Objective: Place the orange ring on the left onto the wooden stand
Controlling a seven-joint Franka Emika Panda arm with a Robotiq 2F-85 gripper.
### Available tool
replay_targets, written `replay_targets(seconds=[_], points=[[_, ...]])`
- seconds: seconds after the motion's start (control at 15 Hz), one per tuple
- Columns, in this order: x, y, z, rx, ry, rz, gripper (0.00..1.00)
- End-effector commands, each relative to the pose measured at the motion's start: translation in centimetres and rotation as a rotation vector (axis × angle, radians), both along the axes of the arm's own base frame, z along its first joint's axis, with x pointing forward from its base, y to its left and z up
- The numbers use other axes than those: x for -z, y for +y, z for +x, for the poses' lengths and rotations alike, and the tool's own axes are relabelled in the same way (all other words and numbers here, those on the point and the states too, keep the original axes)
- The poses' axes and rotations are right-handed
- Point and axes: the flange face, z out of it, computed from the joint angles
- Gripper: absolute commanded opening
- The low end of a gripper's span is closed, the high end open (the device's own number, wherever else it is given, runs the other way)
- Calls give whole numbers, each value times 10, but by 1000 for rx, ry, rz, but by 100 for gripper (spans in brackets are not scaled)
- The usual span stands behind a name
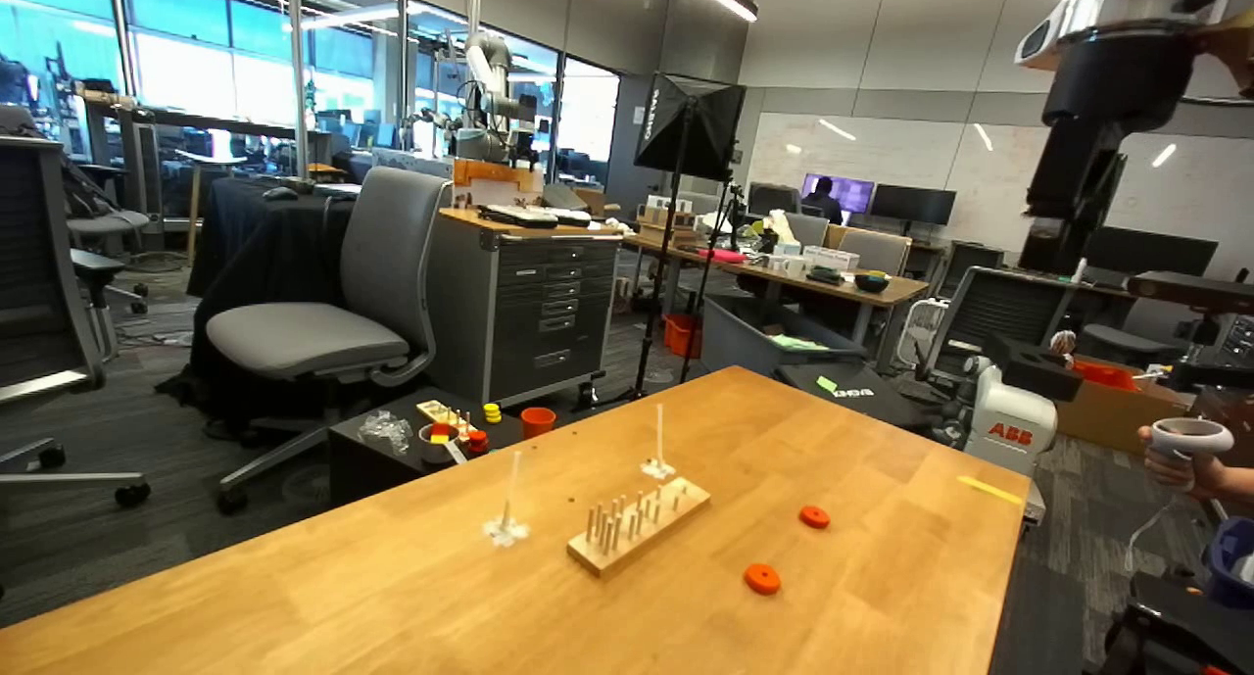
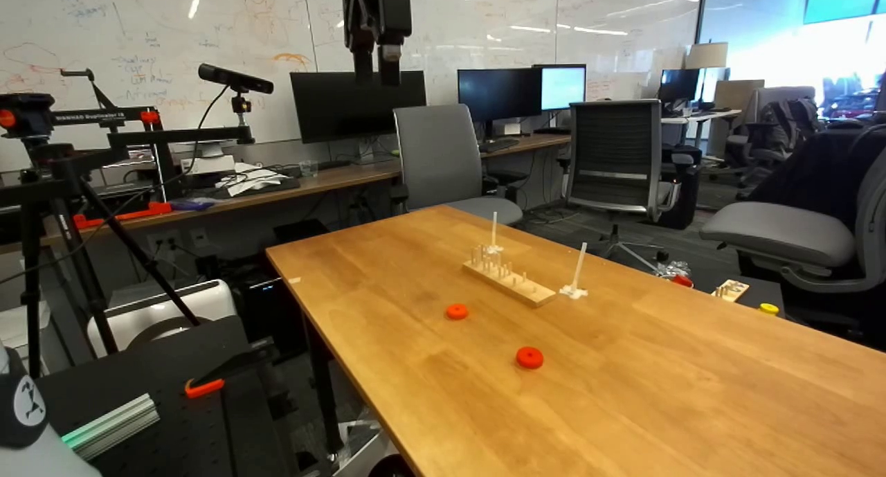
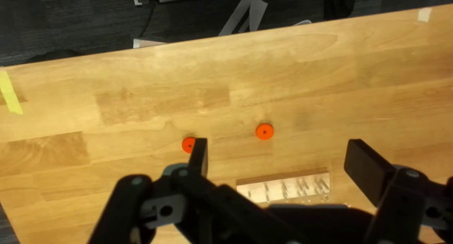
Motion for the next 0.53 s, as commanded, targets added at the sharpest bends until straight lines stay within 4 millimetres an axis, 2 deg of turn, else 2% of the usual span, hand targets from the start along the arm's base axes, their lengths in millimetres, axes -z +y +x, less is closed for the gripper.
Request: replay_targets(seconds=[0.0, 0.27, 0.33, 0.4, 0.47], points=[[14, 32, 43, 86, -31, -37, 100], [57, 36, 97, 192, 23, -68, 100], [64, 35, 105, 213, 49, -72, 100], [65, 34, 109, 219, 61, -75, 100], [64, 34, 85, 180, 45, -64, 100]])
